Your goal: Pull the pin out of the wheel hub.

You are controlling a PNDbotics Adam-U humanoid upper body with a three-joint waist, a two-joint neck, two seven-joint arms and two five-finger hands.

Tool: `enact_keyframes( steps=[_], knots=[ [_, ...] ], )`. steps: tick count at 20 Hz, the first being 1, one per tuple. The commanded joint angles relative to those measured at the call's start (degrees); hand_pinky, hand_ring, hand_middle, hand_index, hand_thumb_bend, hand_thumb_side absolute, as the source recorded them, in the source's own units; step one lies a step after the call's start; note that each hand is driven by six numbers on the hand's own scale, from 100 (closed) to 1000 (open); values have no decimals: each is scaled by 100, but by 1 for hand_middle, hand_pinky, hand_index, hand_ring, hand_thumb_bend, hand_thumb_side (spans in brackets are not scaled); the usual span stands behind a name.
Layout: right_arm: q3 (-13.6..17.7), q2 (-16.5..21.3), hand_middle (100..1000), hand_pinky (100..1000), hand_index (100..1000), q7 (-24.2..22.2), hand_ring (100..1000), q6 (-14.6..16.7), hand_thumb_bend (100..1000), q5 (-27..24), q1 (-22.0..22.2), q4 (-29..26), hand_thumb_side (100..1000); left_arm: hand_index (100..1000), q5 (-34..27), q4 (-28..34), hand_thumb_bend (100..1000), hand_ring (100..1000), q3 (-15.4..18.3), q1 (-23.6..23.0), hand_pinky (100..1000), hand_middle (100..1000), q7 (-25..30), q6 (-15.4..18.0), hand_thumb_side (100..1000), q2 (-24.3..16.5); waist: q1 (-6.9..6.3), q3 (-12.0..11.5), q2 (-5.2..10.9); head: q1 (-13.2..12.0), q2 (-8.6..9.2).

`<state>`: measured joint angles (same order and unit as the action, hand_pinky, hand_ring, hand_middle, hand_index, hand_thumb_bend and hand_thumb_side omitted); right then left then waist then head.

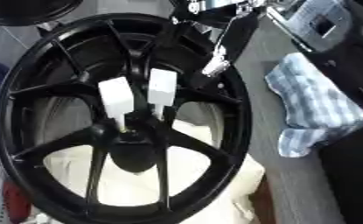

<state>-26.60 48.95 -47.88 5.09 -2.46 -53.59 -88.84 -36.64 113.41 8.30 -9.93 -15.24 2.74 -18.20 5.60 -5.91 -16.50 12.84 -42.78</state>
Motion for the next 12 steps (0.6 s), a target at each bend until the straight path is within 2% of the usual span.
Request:
enact_keyframes(
  steps=[1,7,12],
  knots=[
    [35,57,767,886,817,-56,847,-244,626,-105,-143,-23,431,689,-33,118,124,579,-1,32,799,457,-17,-35,912,-126,-27,12,74,41,10],
    [-5,-8,769,884,831,-181,852,-508,597,-120,-184,-76,474,682,-93,118,123,578,7,61,798,454,-117,-116,915,-142,-2,23,69,29,-21],
    [21,-194,768,887,829,-224,852,-633,586,-97,-239,-103,473,682,-102,118,123,578,24,29,797,454,-162,-128,915,-113,-32,73,95,-33,-70]
  ],
)
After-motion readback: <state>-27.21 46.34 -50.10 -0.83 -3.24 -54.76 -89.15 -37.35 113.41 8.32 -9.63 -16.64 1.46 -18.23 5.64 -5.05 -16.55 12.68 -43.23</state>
